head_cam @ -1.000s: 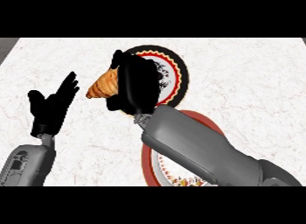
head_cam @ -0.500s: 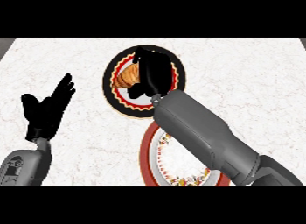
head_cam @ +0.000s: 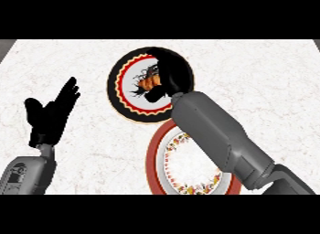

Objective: Pick the croissant from the plate and place it in the plate

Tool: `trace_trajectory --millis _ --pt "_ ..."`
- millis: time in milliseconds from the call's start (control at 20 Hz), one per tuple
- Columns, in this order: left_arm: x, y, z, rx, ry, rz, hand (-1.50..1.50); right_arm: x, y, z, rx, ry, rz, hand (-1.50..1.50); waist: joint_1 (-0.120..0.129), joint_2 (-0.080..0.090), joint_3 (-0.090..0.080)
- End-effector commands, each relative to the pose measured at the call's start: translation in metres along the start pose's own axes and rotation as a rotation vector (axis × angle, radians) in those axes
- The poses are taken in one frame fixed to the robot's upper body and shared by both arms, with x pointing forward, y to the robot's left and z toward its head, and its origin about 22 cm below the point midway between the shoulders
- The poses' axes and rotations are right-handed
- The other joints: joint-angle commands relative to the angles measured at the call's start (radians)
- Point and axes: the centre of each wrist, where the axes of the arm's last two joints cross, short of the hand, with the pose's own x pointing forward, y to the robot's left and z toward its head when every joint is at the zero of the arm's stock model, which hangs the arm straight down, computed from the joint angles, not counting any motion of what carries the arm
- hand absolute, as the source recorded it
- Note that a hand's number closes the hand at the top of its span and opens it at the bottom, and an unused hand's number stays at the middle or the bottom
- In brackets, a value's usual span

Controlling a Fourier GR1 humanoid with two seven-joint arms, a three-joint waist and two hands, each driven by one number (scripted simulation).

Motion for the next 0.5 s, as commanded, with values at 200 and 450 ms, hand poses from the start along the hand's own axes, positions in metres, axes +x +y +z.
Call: trace_trajectory --millis 200,450 --pt "-0.011 0.007 0.006 -0.002 0.014 0.008 0.00 0.019 -0.017 0.004 -0.181 -0.310 -0.271 -1.50 0.001 -0.003 0.001" --pt "0.005 0.004 -0.004 0.001 0.014 0.011 0.00 0.042 -0.034 0.009 -0.127 -0.266 -0.490 -1.50 -0.017 -0.010 0.000"
